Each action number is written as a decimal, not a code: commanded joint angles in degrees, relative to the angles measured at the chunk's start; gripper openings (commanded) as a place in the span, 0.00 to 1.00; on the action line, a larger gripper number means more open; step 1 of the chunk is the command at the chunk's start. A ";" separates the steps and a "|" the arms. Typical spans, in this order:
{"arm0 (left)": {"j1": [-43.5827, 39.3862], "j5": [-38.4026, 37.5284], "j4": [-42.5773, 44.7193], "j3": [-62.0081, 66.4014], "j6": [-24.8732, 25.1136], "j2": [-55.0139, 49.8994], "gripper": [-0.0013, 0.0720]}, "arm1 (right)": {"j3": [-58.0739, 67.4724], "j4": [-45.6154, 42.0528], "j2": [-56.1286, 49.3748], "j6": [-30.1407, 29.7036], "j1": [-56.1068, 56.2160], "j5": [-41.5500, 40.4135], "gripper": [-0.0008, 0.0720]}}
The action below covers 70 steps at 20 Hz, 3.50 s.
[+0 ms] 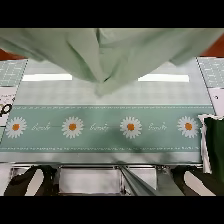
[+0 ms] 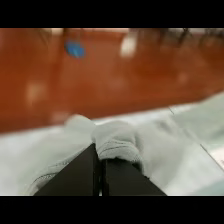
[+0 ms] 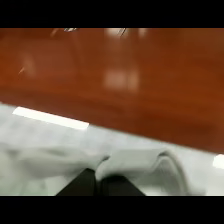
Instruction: Fold the shirts.
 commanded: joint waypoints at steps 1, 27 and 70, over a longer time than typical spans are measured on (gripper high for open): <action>5.16 0.94 4.94 8.79 -0.26 6.47 0.04 | 2.95 -9.51 11.17 2.86 -1.44 0.46 0.05; -6.56 32.94 2.43 -35.65 7.02 -24.46 0.04 | -48.63 9.86 -15.21 -10.60 -1.20 -25.29 0.05; 7.28 2.56 4.70 -47.95 3.98 -41.55 0.70 | -72.35 11.28 1.57 -13.81 -20.65 -2.80 0.58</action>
